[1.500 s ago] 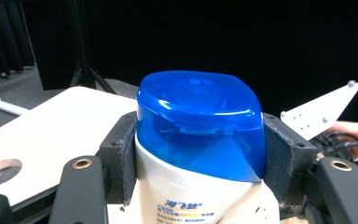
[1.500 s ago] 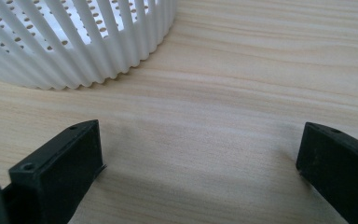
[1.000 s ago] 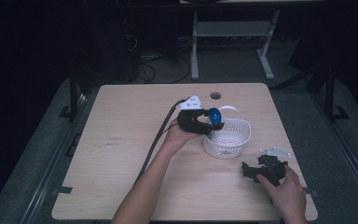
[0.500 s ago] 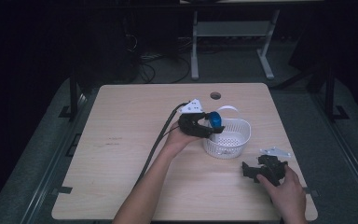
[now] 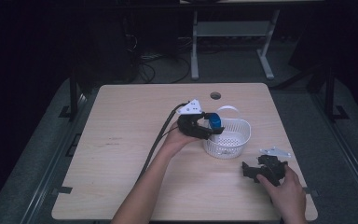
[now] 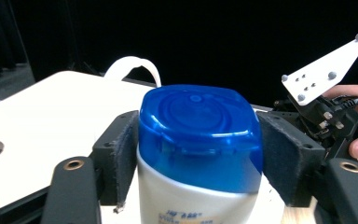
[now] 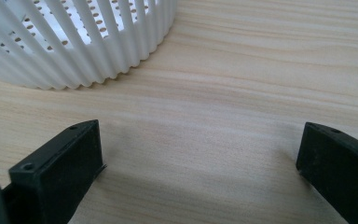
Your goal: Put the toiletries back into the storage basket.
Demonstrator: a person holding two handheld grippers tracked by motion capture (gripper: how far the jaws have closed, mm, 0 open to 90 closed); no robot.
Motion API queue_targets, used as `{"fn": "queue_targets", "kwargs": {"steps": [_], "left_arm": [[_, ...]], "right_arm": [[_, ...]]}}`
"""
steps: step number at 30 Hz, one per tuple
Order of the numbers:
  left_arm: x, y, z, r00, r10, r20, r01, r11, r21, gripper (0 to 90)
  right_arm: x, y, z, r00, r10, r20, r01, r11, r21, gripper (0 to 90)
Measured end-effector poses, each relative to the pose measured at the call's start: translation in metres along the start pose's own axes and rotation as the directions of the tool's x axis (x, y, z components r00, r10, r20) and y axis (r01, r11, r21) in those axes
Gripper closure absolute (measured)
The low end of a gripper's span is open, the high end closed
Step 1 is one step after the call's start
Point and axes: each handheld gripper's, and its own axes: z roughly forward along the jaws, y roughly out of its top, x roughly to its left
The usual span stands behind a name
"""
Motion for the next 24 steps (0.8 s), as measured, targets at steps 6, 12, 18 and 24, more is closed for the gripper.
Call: {"fn": "queue_targets", "kwargs": {"steps": [6,12,18,24], "left_arm": [[-0.002,0.004,-0.009,0.9999,0.003,-0.013,-0.003,0.9998,0.018,17.6],[-0.003,0.007,-0.024,0.999,0.0,-0.044,0.003,0.9984,0.056,13.3],[-0.003,0.01,-0.041,0.996,0.012,-0.088,-0.003,0.995,0.1,13.3],[-0.004,0.009,-0.06,0.9926,0.007,-0.122,0.009,0.991,0.134,13.3]], "right_arm": [[0.0,0.0,0.0,1.0,0.002,-0.001,-0.002,1.0,-0.001,0.0],[0.0,0.0,0.0,1.0,-0.001,0.0,0.001,1.0,0.0,0.0],[0.0,0.0,0.0,1.0,-0.001,0.0,0.001,1.0,0.0,0.0],[0.0,0.0,0.0,1.0,0.001,0.0,-0.001,1.0,-0.001,0.0]]}}
